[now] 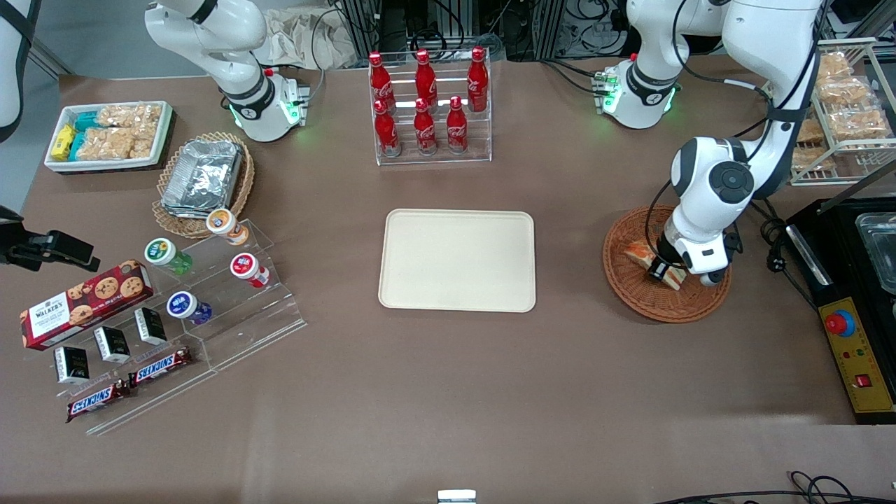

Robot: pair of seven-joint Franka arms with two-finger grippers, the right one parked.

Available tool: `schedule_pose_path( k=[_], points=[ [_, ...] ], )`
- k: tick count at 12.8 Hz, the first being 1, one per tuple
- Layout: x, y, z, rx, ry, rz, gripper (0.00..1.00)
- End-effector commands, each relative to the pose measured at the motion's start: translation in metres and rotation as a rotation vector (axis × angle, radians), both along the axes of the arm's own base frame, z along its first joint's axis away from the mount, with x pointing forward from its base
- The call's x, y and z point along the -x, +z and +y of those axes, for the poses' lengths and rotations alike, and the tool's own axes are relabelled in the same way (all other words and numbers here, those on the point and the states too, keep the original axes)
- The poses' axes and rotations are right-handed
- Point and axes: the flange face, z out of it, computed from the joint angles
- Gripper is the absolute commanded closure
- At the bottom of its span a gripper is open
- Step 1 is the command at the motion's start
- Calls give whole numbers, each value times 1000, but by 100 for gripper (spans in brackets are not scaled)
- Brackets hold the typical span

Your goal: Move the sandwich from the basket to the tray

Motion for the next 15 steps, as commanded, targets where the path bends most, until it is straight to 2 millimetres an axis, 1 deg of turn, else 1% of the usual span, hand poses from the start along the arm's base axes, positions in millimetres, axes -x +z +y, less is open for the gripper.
schedule_pose_path(
  k=[1,2,3,4,5,7,8,9,10,12,13,15],
  points=[
    [-1,7,-1,-9,-20,-15,100],
    [-2,15,0,-12,-24,-8,100],
    [-8,33,-1,-19,-25,6,100],
    [-17,55,-2,-30,-31,36,100],
    [-31,81,-6,-41,-32,69,100],
    [-57,146,-22,-64,-44,155,100],
    [-65,179,-40,-67,-67,160,100],
    [-69,203,-53,-64,-82,154,100],
    [-71,226,-73,-59,-113,136,100],
    [-71,262,-113,-38,-175,90,100],
    [-67,274,-137,-20,-213,65,100],
    [-63,287,-189,45,-292,44,100]
  ],
)
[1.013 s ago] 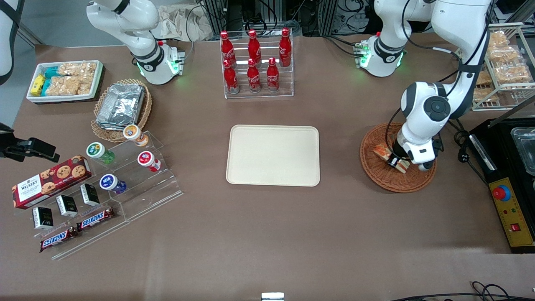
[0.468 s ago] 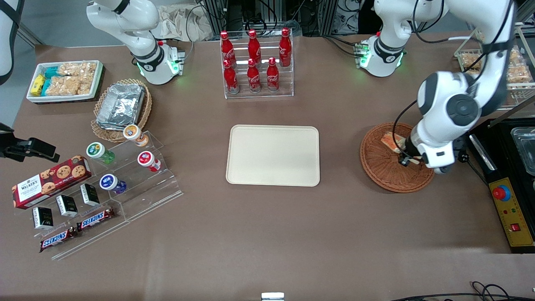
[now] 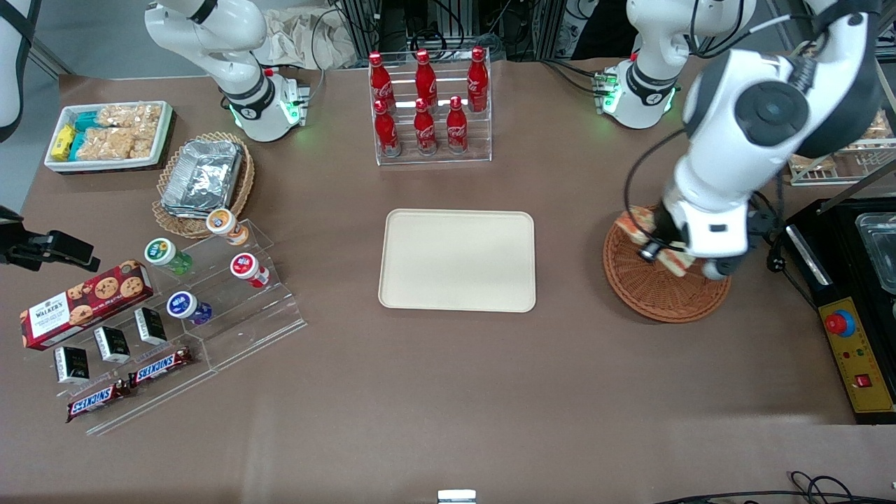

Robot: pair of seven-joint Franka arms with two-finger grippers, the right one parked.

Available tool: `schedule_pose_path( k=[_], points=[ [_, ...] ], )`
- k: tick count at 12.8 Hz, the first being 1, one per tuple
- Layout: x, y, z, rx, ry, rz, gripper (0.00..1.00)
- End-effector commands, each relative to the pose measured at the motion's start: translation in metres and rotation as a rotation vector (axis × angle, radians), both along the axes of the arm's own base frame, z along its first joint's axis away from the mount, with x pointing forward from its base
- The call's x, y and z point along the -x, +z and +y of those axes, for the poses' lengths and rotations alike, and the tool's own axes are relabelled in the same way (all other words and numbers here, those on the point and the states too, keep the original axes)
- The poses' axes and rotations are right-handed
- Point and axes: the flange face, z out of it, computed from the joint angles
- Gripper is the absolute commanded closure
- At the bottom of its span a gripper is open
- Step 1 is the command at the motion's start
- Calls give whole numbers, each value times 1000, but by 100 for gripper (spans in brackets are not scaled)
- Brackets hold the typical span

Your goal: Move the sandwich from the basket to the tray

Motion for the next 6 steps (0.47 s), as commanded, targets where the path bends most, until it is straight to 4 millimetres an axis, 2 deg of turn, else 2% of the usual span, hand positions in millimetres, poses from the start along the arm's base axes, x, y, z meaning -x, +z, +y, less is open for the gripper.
schedule_pose_path(
  k=[1,3,4,6],
  points=[
    [1,6,-61,68,-100,9,100],
    [9,-5,-105,112,-265,-36,100],
    [12,-17,-124,131,-348,-47,100],
    [13,-55,-150,155,-502,-43,100]
  ],
)
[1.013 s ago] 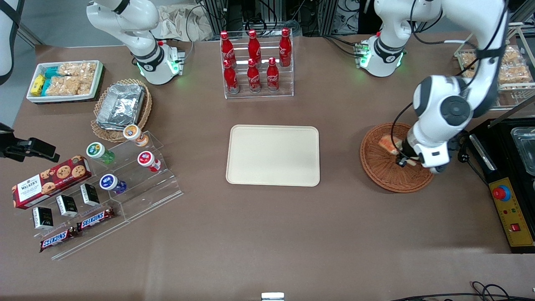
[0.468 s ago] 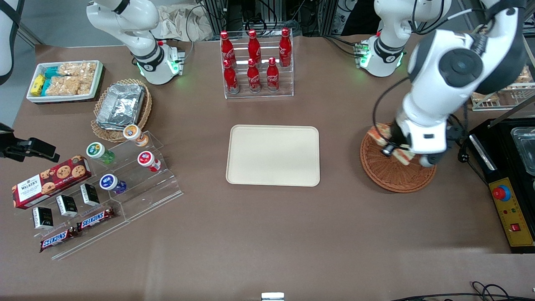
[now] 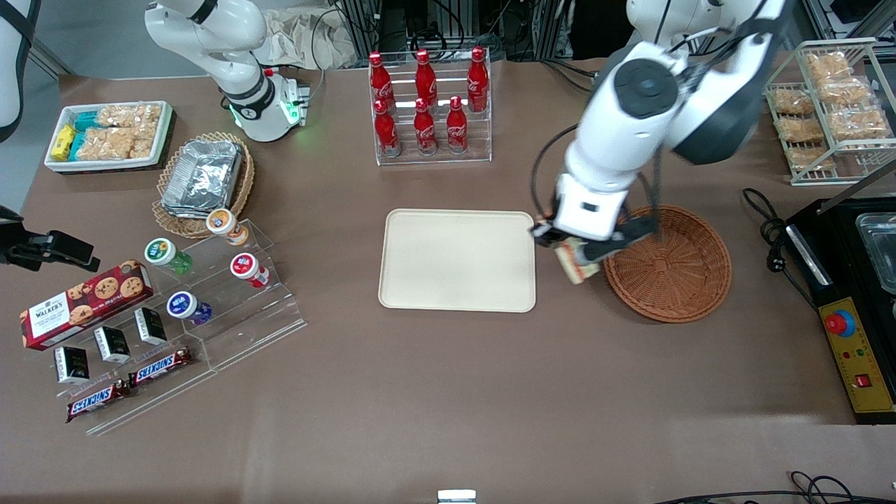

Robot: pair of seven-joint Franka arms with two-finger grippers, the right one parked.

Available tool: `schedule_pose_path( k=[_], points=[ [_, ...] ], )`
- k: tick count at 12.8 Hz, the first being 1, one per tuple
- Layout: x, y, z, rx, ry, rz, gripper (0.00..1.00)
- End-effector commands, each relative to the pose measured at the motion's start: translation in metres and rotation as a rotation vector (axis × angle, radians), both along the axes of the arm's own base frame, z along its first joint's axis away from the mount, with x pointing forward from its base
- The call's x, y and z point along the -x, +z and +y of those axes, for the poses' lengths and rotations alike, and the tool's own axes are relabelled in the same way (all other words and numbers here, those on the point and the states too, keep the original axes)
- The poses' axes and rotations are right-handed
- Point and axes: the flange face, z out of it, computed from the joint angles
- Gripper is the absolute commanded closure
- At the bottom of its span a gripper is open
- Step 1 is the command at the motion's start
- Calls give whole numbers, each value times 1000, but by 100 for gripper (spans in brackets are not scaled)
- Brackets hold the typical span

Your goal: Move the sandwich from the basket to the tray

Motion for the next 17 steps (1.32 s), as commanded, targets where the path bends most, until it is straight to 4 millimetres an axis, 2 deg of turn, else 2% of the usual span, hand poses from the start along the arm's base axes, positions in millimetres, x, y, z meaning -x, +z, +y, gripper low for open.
schedule_pose_path(
  k=[1,5,6,7,9,12,14,15,16,17],
  points=[
    [-8,-48,-21,34,-189,4,100],
    [2,-111,-32,35,-339,2,100],
    [10,-126,-45,25,-371,10,100],
    [11,-137,-50,27,-379,7,100],
    [19,-166,-51,19,-396,9,100],
    [40,-209,-48,21,-435,-35,100],
    [44,-231,-48,13,-454,-38,100],
    [44,-234,-49,15,-457,-37,100],
    [44,-237,-49,8,-466,-38,59],
    [44,-239,-48,-3,-479,-43,5]
  ],
)
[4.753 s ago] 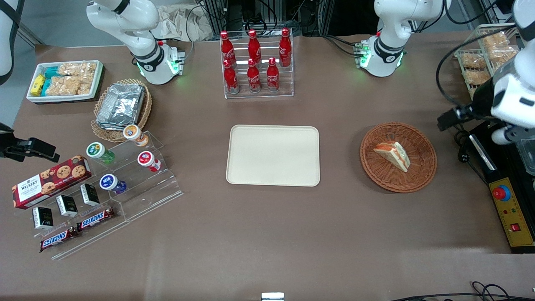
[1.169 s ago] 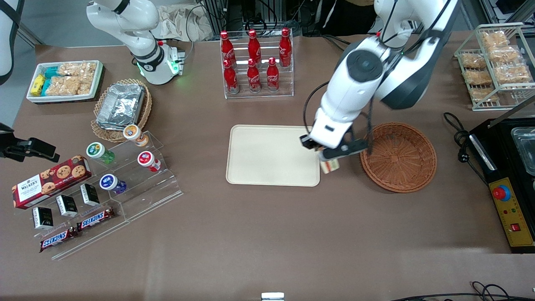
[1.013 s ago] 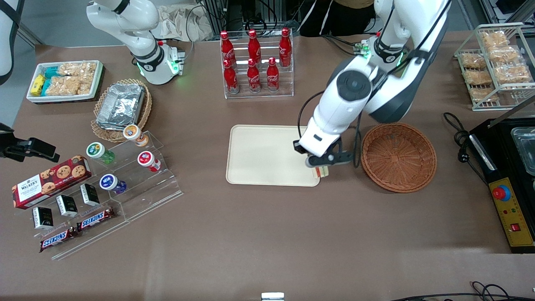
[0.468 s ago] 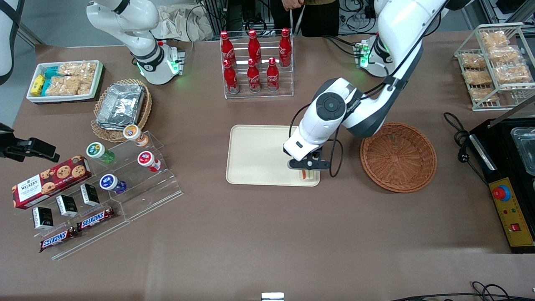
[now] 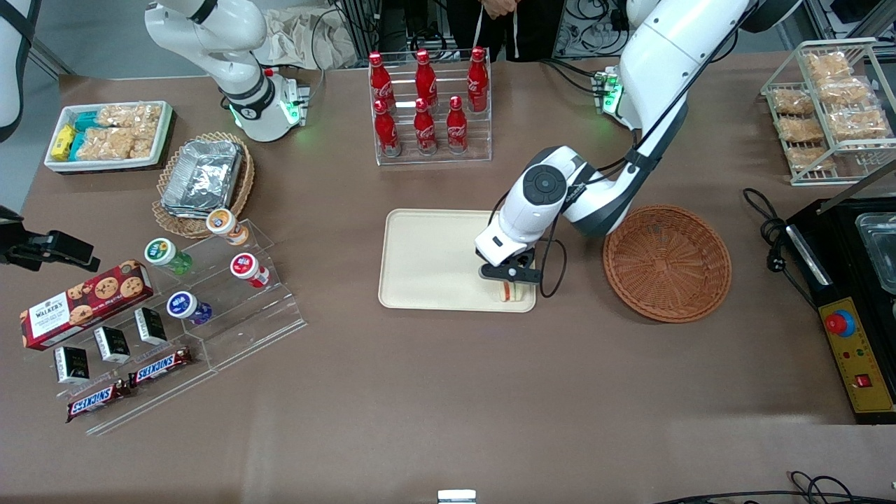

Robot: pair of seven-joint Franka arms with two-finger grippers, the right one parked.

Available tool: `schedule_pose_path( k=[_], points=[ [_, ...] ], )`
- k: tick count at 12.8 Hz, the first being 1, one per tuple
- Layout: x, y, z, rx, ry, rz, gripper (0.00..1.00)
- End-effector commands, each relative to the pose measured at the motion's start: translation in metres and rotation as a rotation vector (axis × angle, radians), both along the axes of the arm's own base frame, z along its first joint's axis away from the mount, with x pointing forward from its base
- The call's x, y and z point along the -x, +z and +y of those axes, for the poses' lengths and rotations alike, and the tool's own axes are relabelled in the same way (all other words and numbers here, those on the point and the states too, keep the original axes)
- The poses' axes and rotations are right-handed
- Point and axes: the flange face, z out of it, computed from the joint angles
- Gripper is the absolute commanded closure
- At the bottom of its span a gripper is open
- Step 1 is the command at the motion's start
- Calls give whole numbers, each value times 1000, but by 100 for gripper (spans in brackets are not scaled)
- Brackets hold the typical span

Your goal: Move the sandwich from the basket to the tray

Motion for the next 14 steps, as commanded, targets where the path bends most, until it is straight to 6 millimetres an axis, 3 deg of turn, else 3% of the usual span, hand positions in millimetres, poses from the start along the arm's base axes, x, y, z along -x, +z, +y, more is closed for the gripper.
schedule_pose_path(
  k=[1,5,7,11,14],
  points=[
    [-1,-1,-1,-11,-28,-30,0],
    [-3,9,0,-28,-31,-32,0],
    [-16,39,1,-82,32,-4,0],
    [-55,155,3,-159,187,33,0],
    [-66,239,29,-138,262,37,0]
  ],
)
